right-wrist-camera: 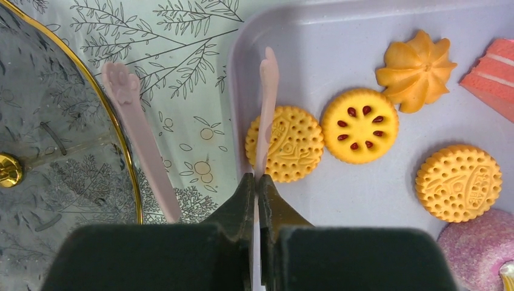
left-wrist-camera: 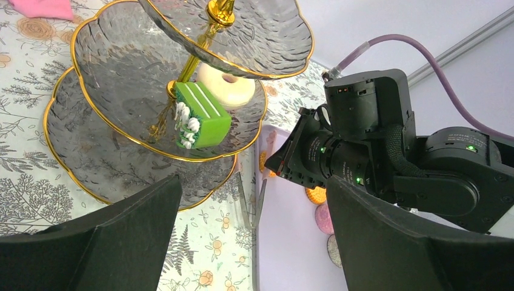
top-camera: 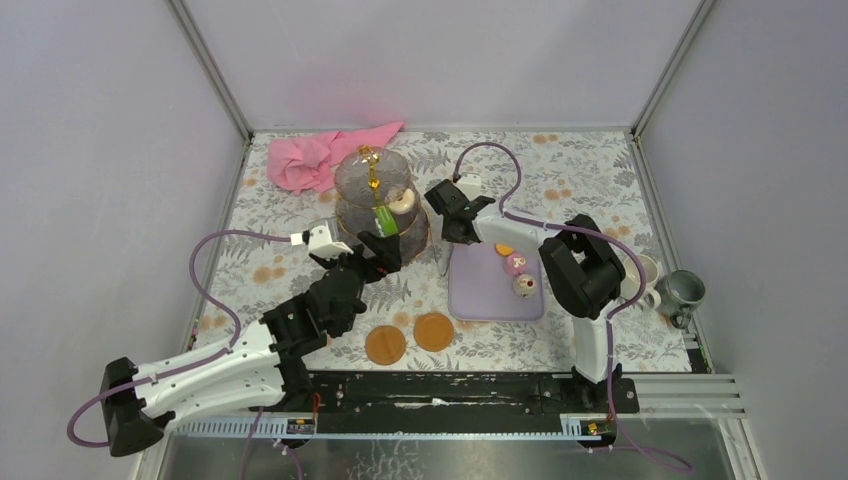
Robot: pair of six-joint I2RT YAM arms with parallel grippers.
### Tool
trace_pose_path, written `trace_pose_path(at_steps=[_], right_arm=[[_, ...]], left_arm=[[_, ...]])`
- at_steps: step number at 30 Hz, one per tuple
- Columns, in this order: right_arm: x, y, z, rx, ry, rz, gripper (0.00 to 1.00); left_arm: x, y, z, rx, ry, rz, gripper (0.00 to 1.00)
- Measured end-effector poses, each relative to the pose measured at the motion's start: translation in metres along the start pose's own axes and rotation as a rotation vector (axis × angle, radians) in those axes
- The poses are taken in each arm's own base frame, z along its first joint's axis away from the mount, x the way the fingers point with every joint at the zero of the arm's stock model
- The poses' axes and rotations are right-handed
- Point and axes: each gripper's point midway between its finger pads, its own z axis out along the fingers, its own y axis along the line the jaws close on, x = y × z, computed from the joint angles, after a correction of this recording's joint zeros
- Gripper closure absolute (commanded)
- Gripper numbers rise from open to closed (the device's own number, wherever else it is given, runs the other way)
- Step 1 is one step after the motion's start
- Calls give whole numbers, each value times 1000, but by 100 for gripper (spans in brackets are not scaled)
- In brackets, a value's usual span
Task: Serve the afternoon tea
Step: Pick up the clamp from the center of the board.
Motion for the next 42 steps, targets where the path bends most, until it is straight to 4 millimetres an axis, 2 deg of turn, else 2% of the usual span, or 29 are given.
trace_pose_path(at_steps=[11, 21, 28, 32, 38, 42], right_arm=[[-3, -12, -4, 40, -16, -45, 100], [-19, -17, -30, 15, -58, -41, 100], [-10, -34, -45, 22, -46, -74, 100], [-6, -46, -60, 12, -40, -106, 100], [8, -70, -91, -21, -14, -149, 100], [23, -83, -101, -37, 9, -161, 100]], left_arm=[[3, -1, 1, 4, 11, 6, 4], [-2, -5, 0, 9, 6, -2, 4], [-12, -12, -1, 21, -7, -15, 4], [-17, -16, -2, 28, -14, -15, 1], [-20, -19, -2, 39, -15, -8, 0], [-19, -20, -3, 46, -9, -2, 0]])
